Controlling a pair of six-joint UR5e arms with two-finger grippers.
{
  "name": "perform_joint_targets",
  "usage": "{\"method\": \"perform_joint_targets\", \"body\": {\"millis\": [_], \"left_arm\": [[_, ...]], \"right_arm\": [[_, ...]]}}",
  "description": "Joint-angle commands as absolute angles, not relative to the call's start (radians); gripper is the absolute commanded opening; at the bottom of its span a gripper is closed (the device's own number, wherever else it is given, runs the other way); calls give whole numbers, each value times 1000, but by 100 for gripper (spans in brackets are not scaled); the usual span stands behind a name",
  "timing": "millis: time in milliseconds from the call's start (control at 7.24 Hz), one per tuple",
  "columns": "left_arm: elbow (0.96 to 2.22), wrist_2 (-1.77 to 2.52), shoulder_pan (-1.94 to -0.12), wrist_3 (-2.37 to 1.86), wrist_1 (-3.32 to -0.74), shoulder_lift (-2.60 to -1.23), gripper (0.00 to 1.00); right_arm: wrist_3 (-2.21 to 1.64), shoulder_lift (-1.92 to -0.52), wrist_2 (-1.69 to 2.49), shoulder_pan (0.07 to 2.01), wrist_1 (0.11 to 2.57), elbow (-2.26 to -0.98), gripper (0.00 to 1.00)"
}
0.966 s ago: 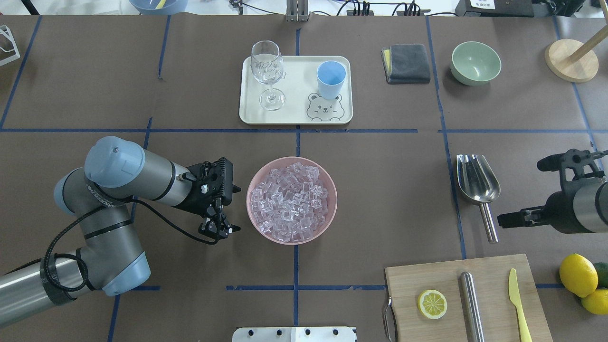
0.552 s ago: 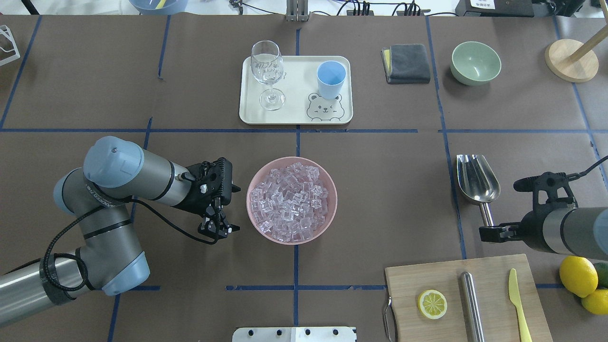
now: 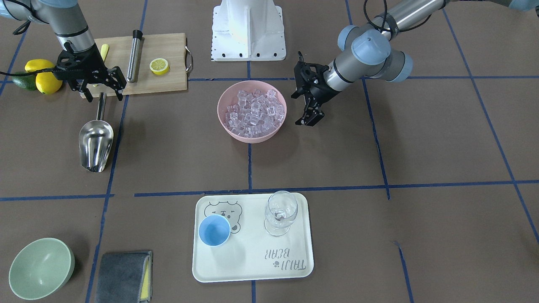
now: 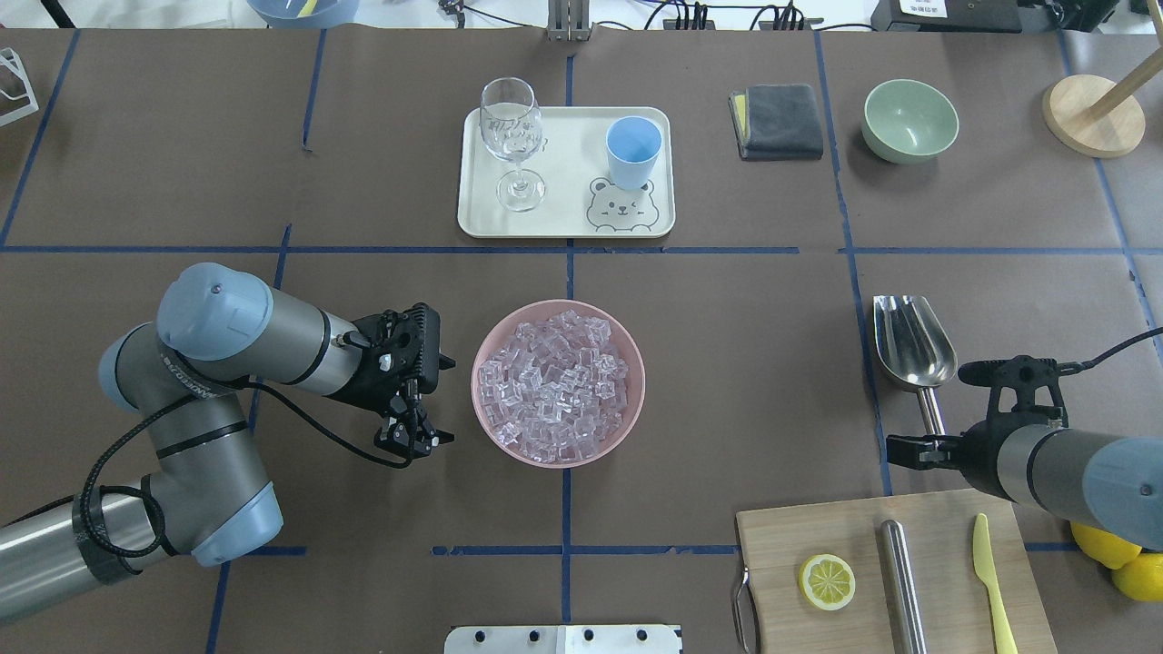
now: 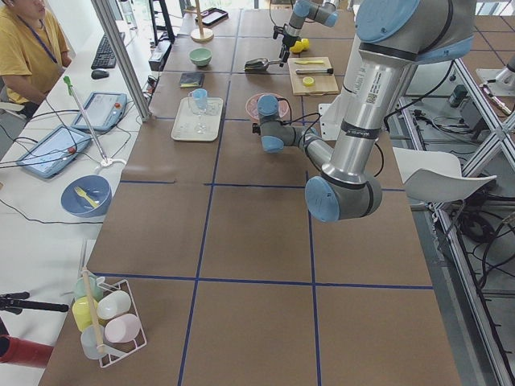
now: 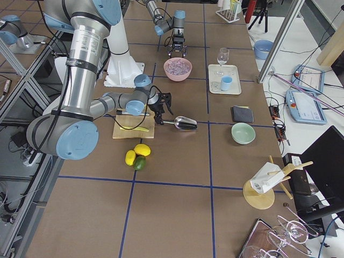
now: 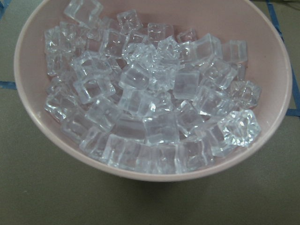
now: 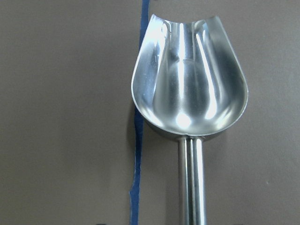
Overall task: Put ice in cup with scoop
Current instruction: 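Hold the left gripper beside the bowl while the right gripper reaches the metal scoop, then grasp the metal scoop handle with the right gripper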
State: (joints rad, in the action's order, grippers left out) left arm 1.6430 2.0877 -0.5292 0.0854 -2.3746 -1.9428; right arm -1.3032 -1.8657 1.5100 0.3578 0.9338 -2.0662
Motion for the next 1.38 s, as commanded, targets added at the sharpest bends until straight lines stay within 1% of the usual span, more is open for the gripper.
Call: {"method": "perform_joint_targets", "body": {"millis": [0, 138, 276, 690, 828, 966, 1104, 1243], "left_arm": [[1641, 2086, -529, 84, -2375, -1940, 100], [1643, 2088, -529, 84, -2375, -1940, 100], [1644, 2088, -529, 84, -2375, -1942, 100], [1647, 2088, -529, 86, -2375, -1940, 100], [1647, 2088, -529, 86, -2375, -1940, 100], [1647, 2088, -529, 86, -2375, -1939, 100], [1651, 2088, -531, 86, -2375, -1937, 100], [1649, 2088, -531, 86, -2375, -1937, 100]], "right_arm": [[-1316, -1864, 1482, 348, 879, -2025, 93], [-1318, -1865, 1461, 348, 879, -2019, 92], [-1318, -1865, 1459, 348, 879, -2014, 82], [-1318, -1864, 1460, 328, 879, -1997, 79], [-1316, -1862, 1460, 330, 879, -1997, 63], [-1316, -1862, 1460, 330, 879, -1997, 42], [-1304, -1867, 1460, 333, 879, -2003, 14], [-1302, -1870, 1460, 334, 879, -2008, 0]]}}
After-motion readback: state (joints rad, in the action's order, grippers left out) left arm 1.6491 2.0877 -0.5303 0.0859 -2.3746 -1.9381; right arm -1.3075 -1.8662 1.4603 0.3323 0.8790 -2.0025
